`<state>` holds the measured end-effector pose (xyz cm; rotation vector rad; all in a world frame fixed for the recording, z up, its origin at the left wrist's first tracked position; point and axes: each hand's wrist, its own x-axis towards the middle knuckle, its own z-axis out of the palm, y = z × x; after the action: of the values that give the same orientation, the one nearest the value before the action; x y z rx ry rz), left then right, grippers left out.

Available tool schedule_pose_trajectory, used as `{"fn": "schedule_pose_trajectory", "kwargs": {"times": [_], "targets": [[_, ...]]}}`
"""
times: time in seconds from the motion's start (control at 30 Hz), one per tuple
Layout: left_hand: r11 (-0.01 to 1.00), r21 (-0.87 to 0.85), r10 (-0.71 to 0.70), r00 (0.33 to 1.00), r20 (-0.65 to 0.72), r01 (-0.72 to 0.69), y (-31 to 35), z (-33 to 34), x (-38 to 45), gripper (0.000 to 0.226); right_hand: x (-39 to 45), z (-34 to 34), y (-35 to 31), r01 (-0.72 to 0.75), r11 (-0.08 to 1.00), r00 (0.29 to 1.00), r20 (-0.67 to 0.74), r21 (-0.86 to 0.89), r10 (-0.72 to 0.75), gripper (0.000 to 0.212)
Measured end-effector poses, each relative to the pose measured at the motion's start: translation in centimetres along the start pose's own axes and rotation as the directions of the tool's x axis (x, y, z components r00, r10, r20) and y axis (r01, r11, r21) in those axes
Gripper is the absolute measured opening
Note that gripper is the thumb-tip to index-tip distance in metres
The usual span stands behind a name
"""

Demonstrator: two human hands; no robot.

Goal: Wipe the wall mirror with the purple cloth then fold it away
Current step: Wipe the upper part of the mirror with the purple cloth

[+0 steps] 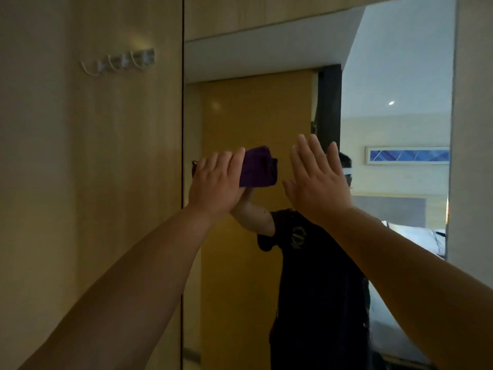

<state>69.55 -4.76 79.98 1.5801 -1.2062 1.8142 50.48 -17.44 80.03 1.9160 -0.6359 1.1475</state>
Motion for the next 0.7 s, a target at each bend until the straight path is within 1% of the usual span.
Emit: {"fn": "schedule_pose_trajectory", "kwargs": {"times": [0.13, 0.23, 0.33, 0.47, 0.57, 0.63, 0.7], "targets": [[0.999, 0.021, 0.033, 0.997, -0.071, -0.032, -2.9, 1.1, 5.0, 0.057, 0.8, 1.1, -0.1, -0.031, 0.998, 1.000, -0.005, -0.054, 0.031, 0.070], [1.000, 0.008, 0.009, 0.998, -0.057, -0.009, -4.5, 1.3, 8.9, 0.061, 0.8, 1.3, -0.2, -0.029, 0.997, 0.999, -0.040, -0.066, 0.027, 0.069], [1.000, 0.013, 0.015, 0.999, -0.050, -0.015, -5.6, 0.9, 12.5, 0.067, 0.8, 1.1, -0.2, -0.033, 0.997, 0.999, -0.044, -0.076, 0.030, 0.070], [0.999, 0.037, -0.003, 1.000, 0.011, 0.002, -6.9, 1.2, 15.8, 0.074, 0.5, 1.1, -0.1, -0.035, 0.997, 0.998, -0.059, -0.076, 0.030, 0.071], [1.000, -0.025, -0.003, 0.998, 0.060, 0.004, -7.7, 2.8, 16.5, 0.076, 0.5, 1.3, 0.1, -0.037, 0.997, 0.996, -0.078, -0.064, 0.032, 0.070], [0.998, -0.057, 0.039, 0.995, 0.087, -0.035, -8.0, 3.7, 16.4, 0.081, 0.5, 1.7, 0.1, -0.050, 0.998, 0.995, -0.084, -0.048, 0.046, 0.070], [0.994, -0.053, 0.104, 0.988, 0.114, -0.099, -8.2, 3.9, 15.8, 0.087, 0.6, 1.9, 0.1, -0.054, 0.998, 0.995, -0.081, -0.041, 0.050, 0.071]]}}
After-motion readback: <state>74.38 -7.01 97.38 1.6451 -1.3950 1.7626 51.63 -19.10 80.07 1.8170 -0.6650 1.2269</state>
